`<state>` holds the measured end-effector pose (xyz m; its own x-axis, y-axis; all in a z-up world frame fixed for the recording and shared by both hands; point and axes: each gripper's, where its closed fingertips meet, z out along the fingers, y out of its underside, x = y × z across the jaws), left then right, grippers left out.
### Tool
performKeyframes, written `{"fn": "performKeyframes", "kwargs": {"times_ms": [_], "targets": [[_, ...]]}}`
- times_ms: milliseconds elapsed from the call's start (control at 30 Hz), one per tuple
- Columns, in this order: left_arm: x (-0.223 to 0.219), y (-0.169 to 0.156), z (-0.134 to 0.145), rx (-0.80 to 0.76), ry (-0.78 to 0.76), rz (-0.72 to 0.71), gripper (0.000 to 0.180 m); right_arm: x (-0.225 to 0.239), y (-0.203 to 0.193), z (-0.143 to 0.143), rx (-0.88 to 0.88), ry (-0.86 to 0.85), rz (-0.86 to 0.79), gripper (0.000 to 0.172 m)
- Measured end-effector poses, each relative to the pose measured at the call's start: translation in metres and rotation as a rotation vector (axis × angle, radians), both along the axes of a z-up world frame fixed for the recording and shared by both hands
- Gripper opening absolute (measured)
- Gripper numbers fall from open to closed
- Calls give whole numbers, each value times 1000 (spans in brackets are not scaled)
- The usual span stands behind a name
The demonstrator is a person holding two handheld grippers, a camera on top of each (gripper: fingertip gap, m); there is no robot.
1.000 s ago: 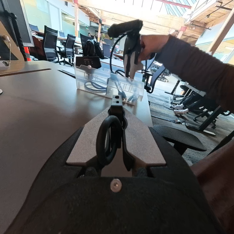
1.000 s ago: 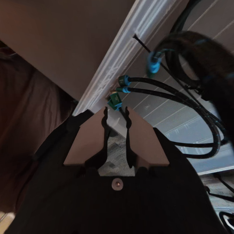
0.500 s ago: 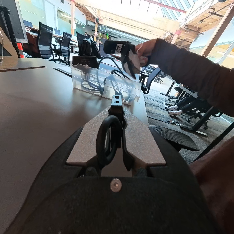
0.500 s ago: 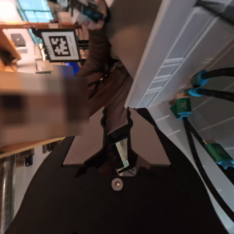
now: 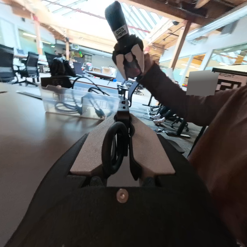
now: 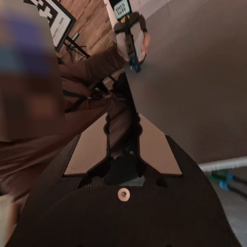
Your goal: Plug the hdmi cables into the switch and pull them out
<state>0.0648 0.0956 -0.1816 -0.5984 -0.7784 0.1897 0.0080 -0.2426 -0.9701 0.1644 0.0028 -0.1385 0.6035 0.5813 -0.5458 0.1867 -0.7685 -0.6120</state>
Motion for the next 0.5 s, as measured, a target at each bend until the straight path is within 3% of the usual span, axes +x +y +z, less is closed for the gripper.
{"fn": "performKeyframes", "kwargs": {"times_ms": [133, 233, 333, 367, 500], "targets": [[-9, -13, 6, 36, -63, -45, 12, -76, 38, -29, 231, -154, 63, 34], [-12, -17, 9, 34, -89, -53, 9, -112, 62, -56, 299, -213, 84, 34], [-11, -15, 9, 16, -81, -51, 12, -127, 79, -63, 370, -216, 85, 27], [-11, -14, 10, 11, -84, -43, 12, -124, 86, -63, 393, -239, 60, 11], [-9, -10, 12, -10, -91, -9, 12, -121, 92, -60, 452, -249, 44, 10]]}}
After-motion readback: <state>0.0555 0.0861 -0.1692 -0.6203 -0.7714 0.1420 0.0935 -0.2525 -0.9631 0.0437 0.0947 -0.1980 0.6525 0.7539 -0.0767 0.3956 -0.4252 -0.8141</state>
